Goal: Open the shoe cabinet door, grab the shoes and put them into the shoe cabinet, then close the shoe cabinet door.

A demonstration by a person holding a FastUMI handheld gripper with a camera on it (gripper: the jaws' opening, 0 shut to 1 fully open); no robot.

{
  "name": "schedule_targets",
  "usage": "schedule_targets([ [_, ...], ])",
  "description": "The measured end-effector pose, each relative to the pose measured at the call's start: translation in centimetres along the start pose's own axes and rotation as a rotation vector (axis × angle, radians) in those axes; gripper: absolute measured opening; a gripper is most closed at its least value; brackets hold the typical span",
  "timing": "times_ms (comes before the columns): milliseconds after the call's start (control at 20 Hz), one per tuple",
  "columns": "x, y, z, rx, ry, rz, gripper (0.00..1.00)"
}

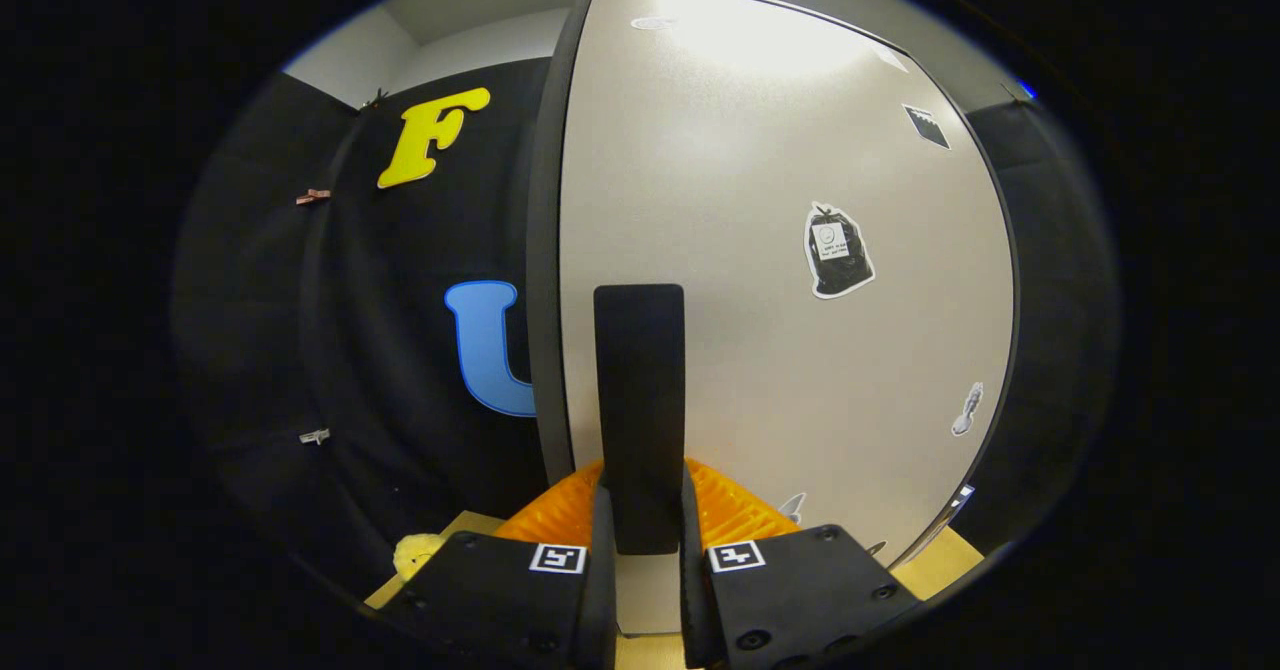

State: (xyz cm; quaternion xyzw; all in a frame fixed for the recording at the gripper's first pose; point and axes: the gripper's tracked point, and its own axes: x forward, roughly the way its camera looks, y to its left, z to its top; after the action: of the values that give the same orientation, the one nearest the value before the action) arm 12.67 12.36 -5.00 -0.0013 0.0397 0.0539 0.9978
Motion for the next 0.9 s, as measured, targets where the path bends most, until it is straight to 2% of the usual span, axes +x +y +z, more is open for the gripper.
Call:
schedule_targets([
  [900, -11.0, -3.1, -0.4, 0.023, 0.044, 0.09, 0.29],
])
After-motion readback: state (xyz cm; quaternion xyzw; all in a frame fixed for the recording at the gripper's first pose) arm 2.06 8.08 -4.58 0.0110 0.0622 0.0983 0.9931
